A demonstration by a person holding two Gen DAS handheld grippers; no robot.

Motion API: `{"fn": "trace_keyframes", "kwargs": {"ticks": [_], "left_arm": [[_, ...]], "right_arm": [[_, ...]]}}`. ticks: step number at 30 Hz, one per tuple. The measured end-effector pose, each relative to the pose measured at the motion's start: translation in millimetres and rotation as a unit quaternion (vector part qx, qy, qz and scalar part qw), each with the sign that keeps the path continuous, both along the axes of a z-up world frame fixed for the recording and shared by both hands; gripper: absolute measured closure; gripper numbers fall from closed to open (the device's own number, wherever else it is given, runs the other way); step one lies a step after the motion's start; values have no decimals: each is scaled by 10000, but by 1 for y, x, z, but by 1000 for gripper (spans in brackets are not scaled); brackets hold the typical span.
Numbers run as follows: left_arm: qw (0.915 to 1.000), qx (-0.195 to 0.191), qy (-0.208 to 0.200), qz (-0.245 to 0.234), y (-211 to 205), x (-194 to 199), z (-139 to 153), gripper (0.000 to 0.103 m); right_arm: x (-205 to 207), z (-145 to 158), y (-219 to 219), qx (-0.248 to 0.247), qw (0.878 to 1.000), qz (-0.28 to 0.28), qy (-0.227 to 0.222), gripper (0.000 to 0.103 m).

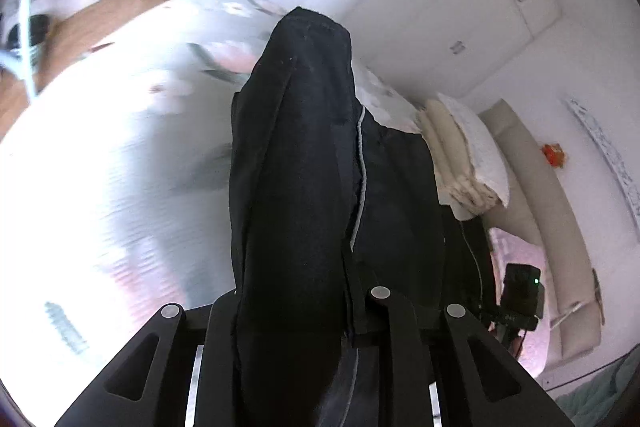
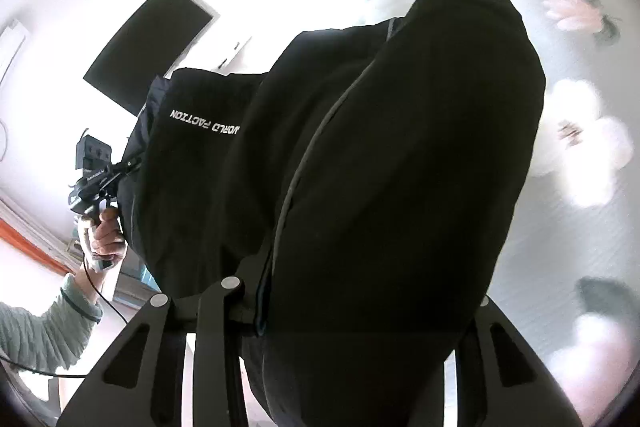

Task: Fold large clothes

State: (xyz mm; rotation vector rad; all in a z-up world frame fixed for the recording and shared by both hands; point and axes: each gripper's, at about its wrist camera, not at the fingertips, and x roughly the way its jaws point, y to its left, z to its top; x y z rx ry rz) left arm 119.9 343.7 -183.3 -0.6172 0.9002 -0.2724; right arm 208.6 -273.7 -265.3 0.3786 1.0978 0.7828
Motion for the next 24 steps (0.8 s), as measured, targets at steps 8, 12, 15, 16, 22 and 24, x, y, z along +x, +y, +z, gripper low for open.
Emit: {"fn": "trace_keyframes", "kwargs": {"ticks": [8,12,15,16,22,24], "left_arm": [[9950,-370,867,338,97,-23,-104,80],[9863,-989,1264,389,137,-26,-183,64],[9700,-1694,1661,535,168,-27,-237,30],[9627,-2055,1680,519,176,-29,-249,30],[9735,-1525,1673,332,206,-35,-203,30],[9832,-776,1611,377,212,-41,-169,30]], "right_arm": [[-5,-64,82,-410,9966,-137,695,61],[-14,-103,89,-891,9899,-608,925,54],[-25,-138,71,-591,9792,-1140,1570,40],[-27,-145,64,-460,9755,-1290,1720,37],[-51,-125,47,-586,9545,-1899,2223,29],[-50,-98,41,-983,9517,-2033,2078,29]]}}
